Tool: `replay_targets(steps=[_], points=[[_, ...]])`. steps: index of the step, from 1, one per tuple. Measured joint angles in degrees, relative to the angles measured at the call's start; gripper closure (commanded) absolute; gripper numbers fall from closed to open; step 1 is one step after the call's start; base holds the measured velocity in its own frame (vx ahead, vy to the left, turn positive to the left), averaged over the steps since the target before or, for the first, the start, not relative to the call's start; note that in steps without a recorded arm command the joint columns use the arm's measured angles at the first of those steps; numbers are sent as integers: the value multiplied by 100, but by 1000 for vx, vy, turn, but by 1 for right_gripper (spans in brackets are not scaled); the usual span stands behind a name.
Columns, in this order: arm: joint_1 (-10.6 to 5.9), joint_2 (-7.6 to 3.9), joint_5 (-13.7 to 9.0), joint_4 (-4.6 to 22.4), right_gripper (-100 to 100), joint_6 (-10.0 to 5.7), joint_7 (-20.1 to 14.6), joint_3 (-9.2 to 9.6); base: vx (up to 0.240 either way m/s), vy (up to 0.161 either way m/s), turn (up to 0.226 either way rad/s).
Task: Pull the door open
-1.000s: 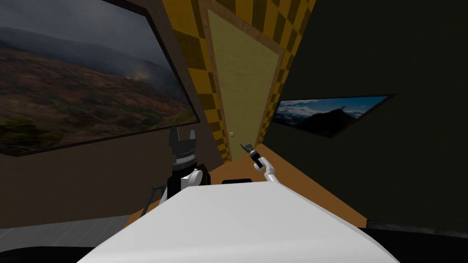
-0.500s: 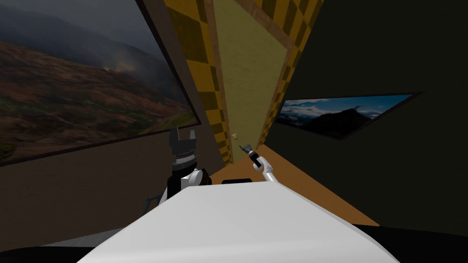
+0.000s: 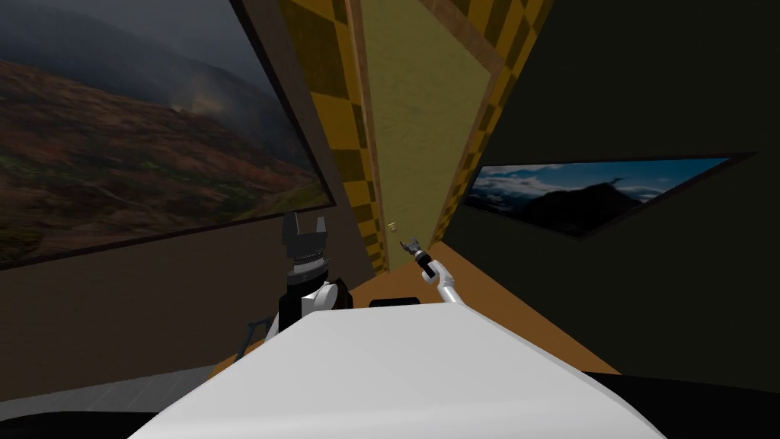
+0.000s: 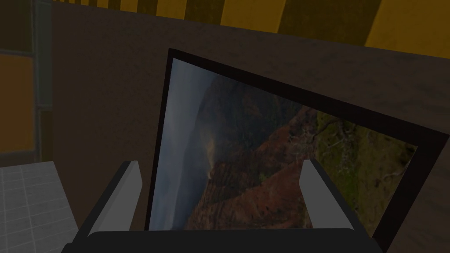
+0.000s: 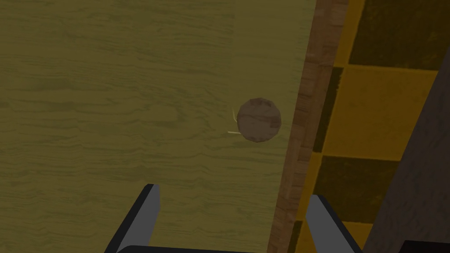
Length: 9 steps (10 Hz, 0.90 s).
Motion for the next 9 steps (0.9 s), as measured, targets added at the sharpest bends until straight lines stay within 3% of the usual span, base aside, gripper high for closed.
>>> replay_targets(steps=[4, 5, 9], points=[[-171, 124, -111, 208, -100, 94, 360, -419, -89, -75, 195], [-161, 139, -128, 142, -100, 179, 411, -487, -36, -37, 176], [-343, 381, -257, 404, -100, 251, 848, -973, 21, -23, 234]])
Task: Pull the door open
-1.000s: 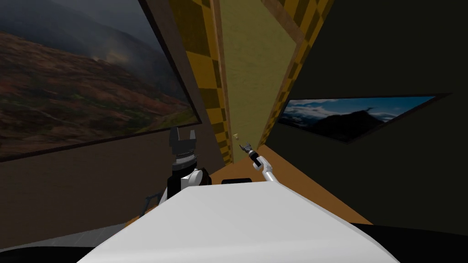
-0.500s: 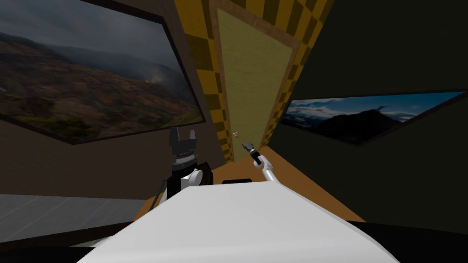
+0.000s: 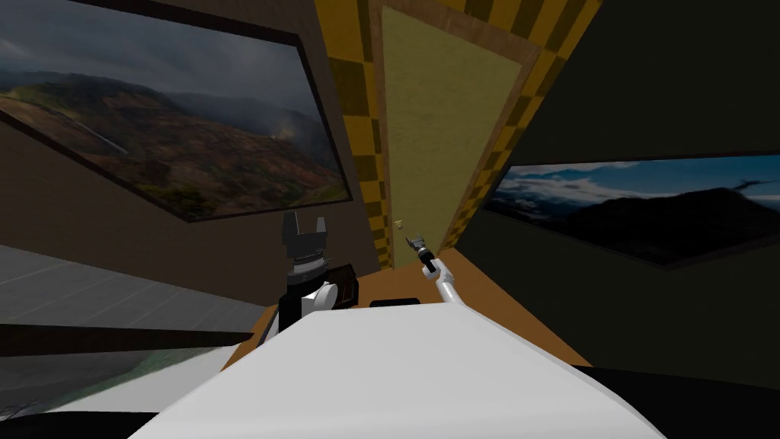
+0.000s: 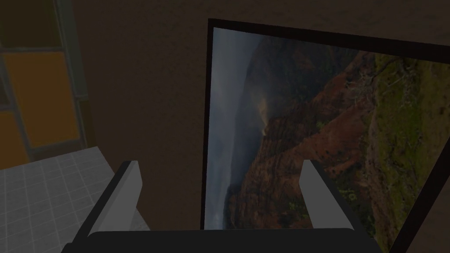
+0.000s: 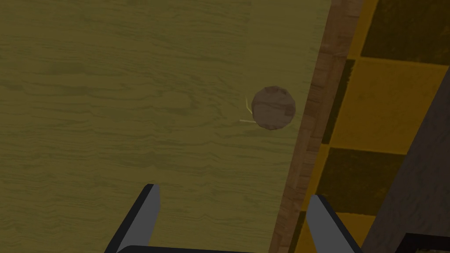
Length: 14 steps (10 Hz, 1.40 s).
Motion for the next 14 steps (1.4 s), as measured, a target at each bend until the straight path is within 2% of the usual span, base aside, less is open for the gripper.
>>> replay_targets(steps=[2, 4, 8, 9, 14], points=[[-134, 124, -68, 140, -100, 69, 201, -246, 107, 3, 227], [-179, 258, -124, 204, -100, 114, 372, -446, 179, 15, 159], [-276, 455, -185, 312, -100, 176, 576, -674, 172, 32, 82], [-280, 459, -186, 313, 100, 178, 583, -677, -11, -2, 5], [-268, 462, -177, 331, 100, 181, 580, -659, -16, -5, 2]])
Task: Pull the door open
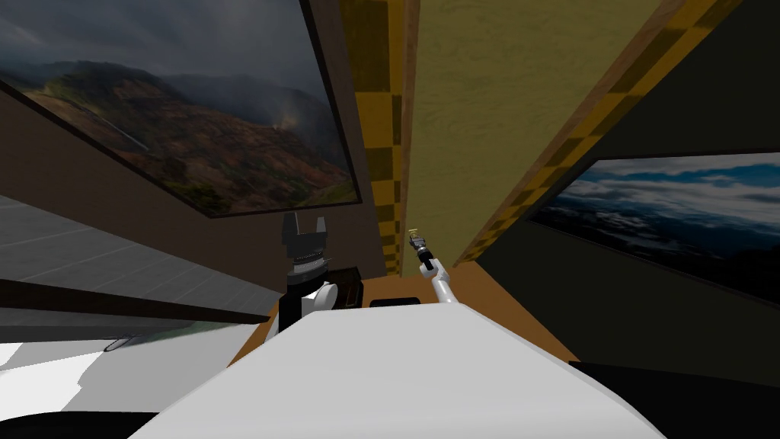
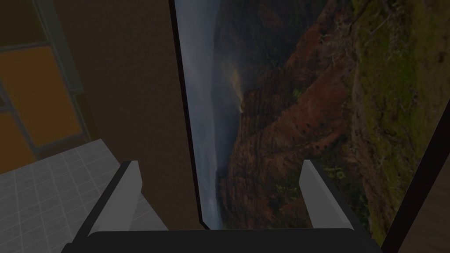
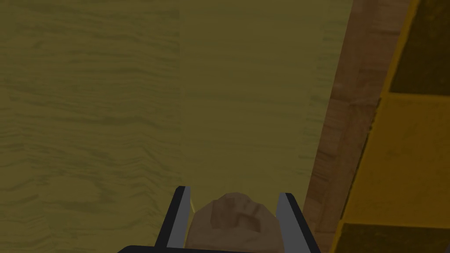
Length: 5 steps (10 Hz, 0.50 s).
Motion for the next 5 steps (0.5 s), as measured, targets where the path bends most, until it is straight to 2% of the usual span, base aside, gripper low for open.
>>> replay_targets(steps=[1, 5], points=[[1, 0, 0, 1, 100, 0, 0, 0, -39, -16, 15], [-23, -83, -208, 25, 100, -2, -375, 118, -70, -20, 10]])
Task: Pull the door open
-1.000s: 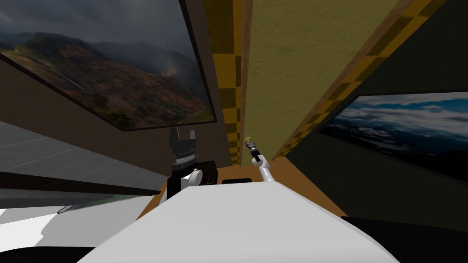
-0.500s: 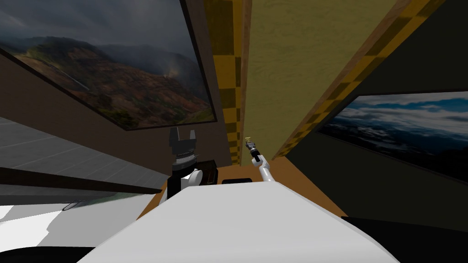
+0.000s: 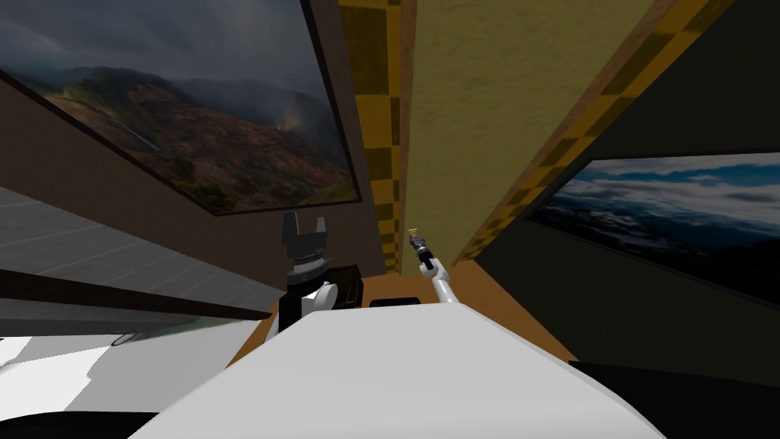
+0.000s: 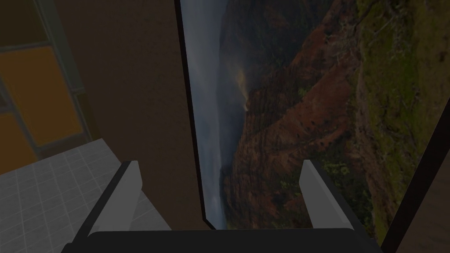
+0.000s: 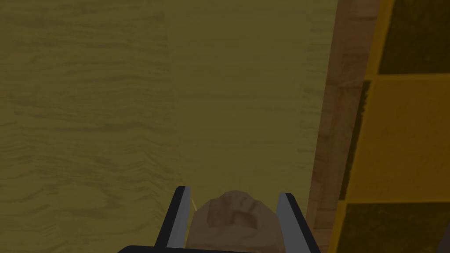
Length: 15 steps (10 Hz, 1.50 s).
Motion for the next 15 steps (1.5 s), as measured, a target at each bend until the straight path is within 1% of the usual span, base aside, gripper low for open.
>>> replay_targets(steps=[3, 5, 6, 8, 10, 11, 12, 13, 14, 15], points=[[-3, -76, -213, 22, 100, -4, -400, 115, -69, -20, 8], [-42, -134, -406, 59, 100, -20, -700, 194, -56, -11, 6], [-30, -155, -449, 41, 100, -9, -825, 231, -39, -4, 2], [-67, -205, -612, 65, 100, -14, -1107, 298, -49, -8, 5], [-72, -261, -741, 69, 100, -24, -1360, 363, -37, -13, 2], [-85, -265, -787, 89, 100, -35, -1448, 375, -29, -10, 11], [-60, -312, -866, 39, 100, -9, -1605, 448, -60, -8, 8], [-114, -355, -986, 88, 100, -19, -1768, 490, -45, -12, 9], [-118, -375, -1046, 106, 100, -48, -1882, 505, -38, -11, 4], [-70, -406, -1123, 22, 100, -11, -2046, 578, -50, -15, 9]])
